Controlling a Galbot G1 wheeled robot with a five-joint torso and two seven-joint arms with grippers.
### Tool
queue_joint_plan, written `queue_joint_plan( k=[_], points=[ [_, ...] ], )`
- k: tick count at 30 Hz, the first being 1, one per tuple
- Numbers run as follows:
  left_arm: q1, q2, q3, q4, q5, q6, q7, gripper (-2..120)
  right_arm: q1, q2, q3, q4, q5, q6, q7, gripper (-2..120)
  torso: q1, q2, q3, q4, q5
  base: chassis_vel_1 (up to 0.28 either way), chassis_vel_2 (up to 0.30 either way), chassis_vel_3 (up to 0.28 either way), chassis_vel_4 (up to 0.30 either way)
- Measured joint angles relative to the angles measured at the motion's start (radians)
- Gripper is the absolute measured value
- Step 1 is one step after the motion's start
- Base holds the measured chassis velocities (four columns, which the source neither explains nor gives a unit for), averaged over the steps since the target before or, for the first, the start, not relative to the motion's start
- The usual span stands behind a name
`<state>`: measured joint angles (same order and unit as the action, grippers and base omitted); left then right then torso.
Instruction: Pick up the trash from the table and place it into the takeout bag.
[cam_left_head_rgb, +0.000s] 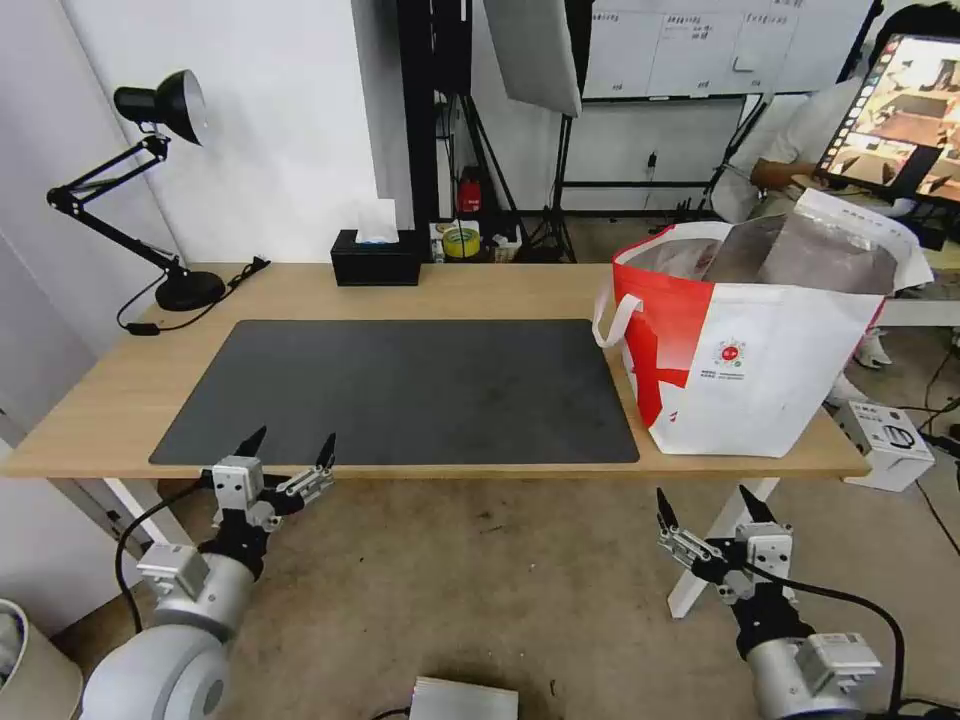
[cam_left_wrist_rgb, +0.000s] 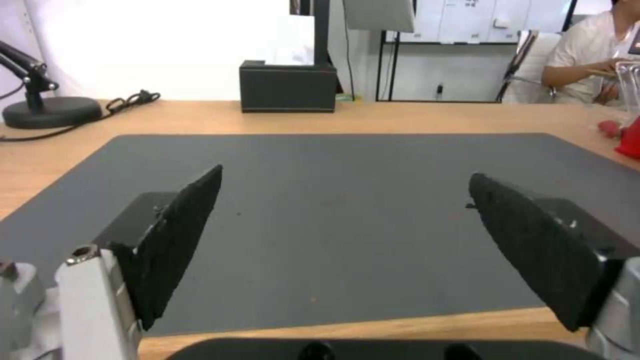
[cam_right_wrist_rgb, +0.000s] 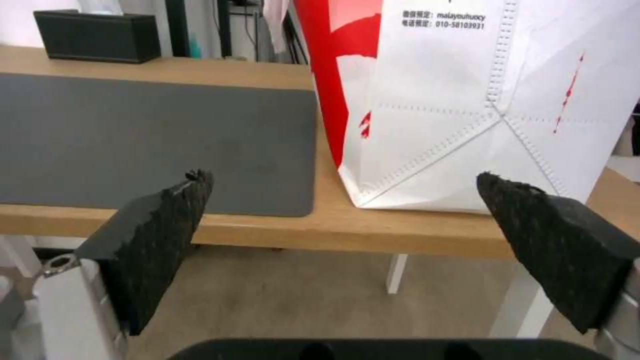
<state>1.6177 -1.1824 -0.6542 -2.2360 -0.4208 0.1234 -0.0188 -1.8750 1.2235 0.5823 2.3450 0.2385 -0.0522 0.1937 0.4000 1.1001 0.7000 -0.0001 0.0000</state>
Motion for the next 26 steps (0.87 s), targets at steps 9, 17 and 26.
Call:
queue_joint_plan(
  k=[9,17,26],
  points=[
    [0.016,-0.019,0.004,0.005,0.054,-0.011,0.007,100,0.0,0.0,0.0,0.0,0.0,0.0,0.0,100,0.0,0.0,0.0,0.0,-0.0001,0.0,0.0,0.0,0.0],
    [0.015,-0.019,0.005,0.008,0.073,-0.012,0.007,100,0.0,0.0,0.0,0.0,0.0,0.0,0.0,100,0.0,0.0,0.0,0.0001,0.0,0.0,0.0,0.0,0.0],
    [0.014,-0.018,0.006,0.008,0.072,-0.012,0.007,100,0.0,0.0,0.0,0.0,0.0,0.0,0.0,100,0.0,0.0,0.0,0.0001,0.0,0.0,0.0,0.0,0.0]
  ],
)
